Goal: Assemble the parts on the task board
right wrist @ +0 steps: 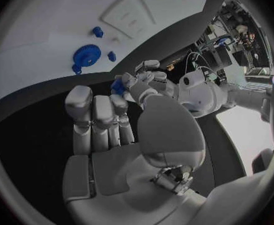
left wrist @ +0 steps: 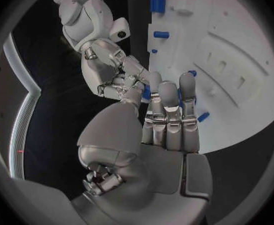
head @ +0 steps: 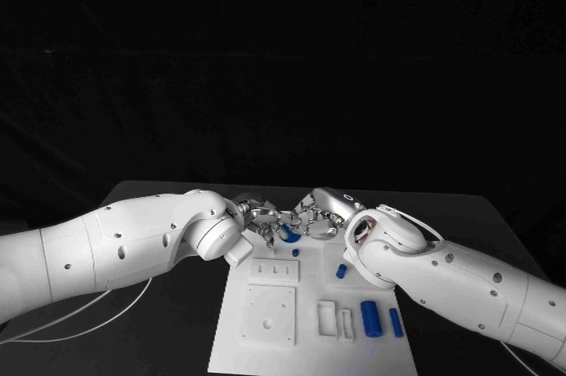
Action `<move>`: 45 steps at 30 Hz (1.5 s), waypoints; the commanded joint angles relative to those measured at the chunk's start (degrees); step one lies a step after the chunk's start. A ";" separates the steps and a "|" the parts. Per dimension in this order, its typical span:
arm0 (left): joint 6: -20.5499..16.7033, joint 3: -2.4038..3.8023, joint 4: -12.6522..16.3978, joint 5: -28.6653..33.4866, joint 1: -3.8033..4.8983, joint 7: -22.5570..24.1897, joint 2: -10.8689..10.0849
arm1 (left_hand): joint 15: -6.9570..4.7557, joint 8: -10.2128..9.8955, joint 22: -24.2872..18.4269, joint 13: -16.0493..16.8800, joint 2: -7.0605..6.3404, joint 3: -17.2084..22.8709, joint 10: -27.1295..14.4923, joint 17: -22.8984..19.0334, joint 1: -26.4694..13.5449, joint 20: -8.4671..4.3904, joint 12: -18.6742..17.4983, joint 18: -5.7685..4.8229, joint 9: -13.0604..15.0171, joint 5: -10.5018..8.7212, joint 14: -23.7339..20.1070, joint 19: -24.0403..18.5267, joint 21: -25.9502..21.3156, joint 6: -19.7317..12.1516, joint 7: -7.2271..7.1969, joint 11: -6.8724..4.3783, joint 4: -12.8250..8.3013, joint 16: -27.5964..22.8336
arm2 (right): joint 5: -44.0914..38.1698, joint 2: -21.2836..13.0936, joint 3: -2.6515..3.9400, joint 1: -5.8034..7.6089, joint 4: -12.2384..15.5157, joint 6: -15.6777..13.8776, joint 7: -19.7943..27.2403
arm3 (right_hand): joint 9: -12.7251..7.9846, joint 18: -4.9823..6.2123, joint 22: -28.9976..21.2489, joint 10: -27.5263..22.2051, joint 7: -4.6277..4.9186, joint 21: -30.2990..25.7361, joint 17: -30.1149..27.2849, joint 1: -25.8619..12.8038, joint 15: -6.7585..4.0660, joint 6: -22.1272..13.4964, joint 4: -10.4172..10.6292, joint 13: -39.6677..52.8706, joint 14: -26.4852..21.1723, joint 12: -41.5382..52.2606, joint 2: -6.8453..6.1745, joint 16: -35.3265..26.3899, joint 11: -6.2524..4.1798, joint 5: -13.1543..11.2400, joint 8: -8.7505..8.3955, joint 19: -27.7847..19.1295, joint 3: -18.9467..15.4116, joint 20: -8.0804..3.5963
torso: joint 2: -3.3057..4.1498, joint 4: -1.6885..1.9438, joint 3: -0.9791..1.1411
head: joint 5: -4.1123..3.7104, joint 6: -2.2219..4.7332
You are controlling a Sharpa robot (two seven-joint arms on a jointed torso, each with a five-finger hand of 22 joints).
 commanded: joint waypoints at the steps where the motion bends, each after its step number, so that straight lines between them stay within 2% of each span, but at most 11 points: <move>1: 0.88 0.18 0.11 2.02 0.17 1.05 0.13 | -0.37 0.12 1.02 0.61 -0.48 0.11 2.43 0.33 -1.78 -0.39 0.84 -0.54 17.58 0.23 -0.16 0.12 -0.48 0.92 -2.46 -0.59 -0.35 0.83 | -0.58 -0.02 -0.17 -0.15 -0.25 1.90 -0.36 | 0.08 -0.35 6.28 0.40 0.03 0.26 0.08 0.44 -0.19 0.33 0.36 0.05 0.41 0.20 -0.05 0.35 0.11 -0.26 0.25 0.37 0.05 -0.05 | -0.01 -0.06 0.02 | -0.06 -0.14; 5: 2.16 0.16 -0.03 2.98 0.15 0.73 0.19 | -0.72 0.57 2.48 2.10 -1.30 -0.34 2.35 1.24 -2.07 -0.50 2.55 -0.75 24.85 -0.05 -0.69 0.01 -0.23 1.23 -3.16 -0.89 -0.35 2.93 | -0.58 -0.04 -0.20 -0.15 -0.38 2.21 -0.47 | 0.09 -0.35 6.27 0.37 0.00 0.23 0.07 0.35 -0.19 0.37 0.46 0.03 0.40 0.15 0.00 0.31 0.10 -0.26 0.26 0.37 -0.05 -0.05 | 0.00 -0.12 0.00 | -0.07 -0.18; 6: 2.39 0.16 -0.06 3.12 0.15 0.70 0.21 | -0.86 0.00 3.85 3.19 -1.12 0.14 2.07 1.57 -2.17 -0.72 3.07 -0.81 32.32 0.00 -1.05 -0.35 -0.34 0.26 -3.33 -0.84 -0.41 4.43 | -0.58 -0.05 -0.20 -0.16 -0.41 2.24 -0.49 | 0.09 -0.35 6.27 0.37 0.00 0.23 0.07 0.35 -0.19 0.38 0.46 0.03 0.40 0.15 0.00 0.31 0.10 -0.26 0.26 0.37 -0.05 -0.05 | 0.00 -0.13 0.02 | -0.06 -0.16; 11: 3.05 0.14 -0.19 3.48 0.14 0.72 0.33 | -0.96 0.37 4.40 3.53 -0.23 2.13 2.49 1.36 -0.84 -0.70 3.43 -0.83 34.09 1.33 -0.91 -0.06 -0.39 1.46 -3.57 -1.07 -1.86 4.55 | -0.58 -0.09 -0.21 -0.16 -0.45 2.23 -0.50 | 0.10 -0.35 6.28 0.37 -0.03 0.24 0.07 0.35 -0.20 0.47 0.49 0.02 0.40 0.14 0.05 0.31 0.09 -0.21 0.27 0.37 -0.10 -0.05 | 0.02 -0.03 0.04 | -0.22 -0.29; 12: 3.09 0.14 -0.20 3.49 0.13 0.75 0.35 | -1.00 0.27 4.62 3.63 0.21 3.42 2.46 1.40 -0.40 -0.73 3.55 -0.84 34.98 0.20 -0.99 -0.10 -0.42 1.34 -3.55 -1.04 -2.61 4.72 | -0.56 -0.10 -0.22 -0.16 -0.44 2.22 -0.50 | 0.10 -0.35 6.28 0.37 -0.03 0.24 0.07 0.35 -0.20 0.47 0.49 0.02 0.40 0.14 0.05 0.31 0.09 -0.21 0.27 0.37 -0.10 -0.05 | 0.02 -0.02 0.04 | -0.23 -0.31; 13: 3.11 0.14 -0.22 3.47 0.13 0.79 0.36 | -1.06 0.14 4.76 3.60 0.61 5.31 2.46 1.42 0.30 -0.81 3.51 -0.85 35.28 -4.28 -1.01 -0.09 -0.43 1.17 -3.52 -1.05 -3.41 4.81 | -0.53 -0.10 -0.22 -0.16 -0.43 2.21 -0.50 | 0.10 -0.35 6.28 0.37 -0.03 0.24 0.07 0.35 -0.20 0.47 0.49 0.02 0.40 0.14 0.05 0.31 0.09 -0.21 0.27 0.37 -0.10 -0.05 | 0.02 0.01 0.03 | -0.25 -0.32; 15: 3.02 0.13 -0.25 3.40 0.13 0.90 0.39 | -1.05 -0.01 5.77 3.88 -2.55 14.90 2.43 1.34 -3.79 -0.87 3.90 -0.67 37.55 -5.53 -1.10 -0.10 -0.63 1.17 -3.49 -0.92 -4.49 5.21 | -0.44 -0.12 -0.22 -0.16 -0.42 2.21 -0.50 | 0.10 -0.35 6.28 0.37 -0.03 0.24 0.07 0.35 -0.20 0.47 0.49 0.02 0.40 0.14 0.05 0.31 0.09 -0.21 0.27 0.37 -0.10 -0.05 | 0.02 0.03 0.02 | -0.28 -0.34; 30: -0.05 0.09 -0.31 1.45 0.10 1.59 0.40 | -1.43 0.04 7.96 4.30 -4.57 19.36 2.73 2.12 -5.15 -1.15 6.45 -0.82 38.78 0.05 -0.52 0.69 -1.12 3.23 -3.83 -1.29 -6.43 6.86 | 0.80 -0.86 -0.23 -0.29 -0.11 0.77 0.55 | -0.03 -0.32 6.18 0.15 0.50 -0.21 -0.14 -0.57 0.04 -2.13 1.76 -0.37 0.36 -0.40 -1.27 -0.07 0.45 0.58 0.21 0.41 -2.24 0.11 | -0.02 -0.04 0.05 | -0.22 -0.49; 34: -0.48 0.09 -0.23 -0.30 0.09 0.38 0.36 | -1.84 0.11 8.90 4.67 -4.80 19.83 2.78 2.91 -6.36 -1.52 8.68 -0.63 39.20 1.09 0.37 1.68 -0.46 4.45 -4.26 -1.74 -7.17 7.92 | 1.25 -1.51 -0.23 -0.48 0.33 -0.02 1.77 | 0.04 -0.14 6.12 -0.52 1.45 -0.68 -0.59 -1.97 0.62 -6.77 5.14 -1.42 0.13 -1.76 -3.42 -0.81 1.17 11.62 0.41 0.48 -13.09 0.61 | -0.05 -0.01 0.05 | -0.23 -0.62; 37: -0.78 0.08 -0.09 -2.03 0.08 -0.74 0.26 | -1.97 0.05 9.48 4.53 -4.90 20.03 2.85 3.80 -6.93 -1.62 9.68 -0.59 39.35 1.88 0.71 1.91 -0.37 5.14 -4.46 -1.87 -7.72 8.32 | 1.75 -2.38 -0.23 -0.69 0.89 -0.96 2.46 | -0.13 0.10 6.15 -1.16 1.87 -1.03 -0.97 0.95 0.84 -10.25 8.54 -2.46 -0.07 -2.67 -2.15 -1.24 1.61 10.22 0.24 0.58 -21.84 1.00 | 0.00 0.01 0.05 | -0.23 -0.61; 45: -0.75 0.02 0.16 -5.38 0.06 -3.38 -0.27 | -2.08 -0.03 11.27 3.43 -4.75 19.92 2.90 8.93 -7.84 -1.75 12.21 -0.86 39.12 2.20 2.03 2.82 -1.66 6.80 -4.82 -1.95 -8.53 9.15 | 4.85 -6.29 0.18 -1.39 3.41 -3.29 5.19 | -0.22 0.23 5.97 -1.64 2.01 -2.16 -1.58 2.54 0.98 -12.22 11.22 -3.43 -0.25 -3.03 -2.44 -1.80 1.68 10.31 0.11 0.46 -23.56 1.12 | -0.02 -0.03 0.11 | 0.00 -0.43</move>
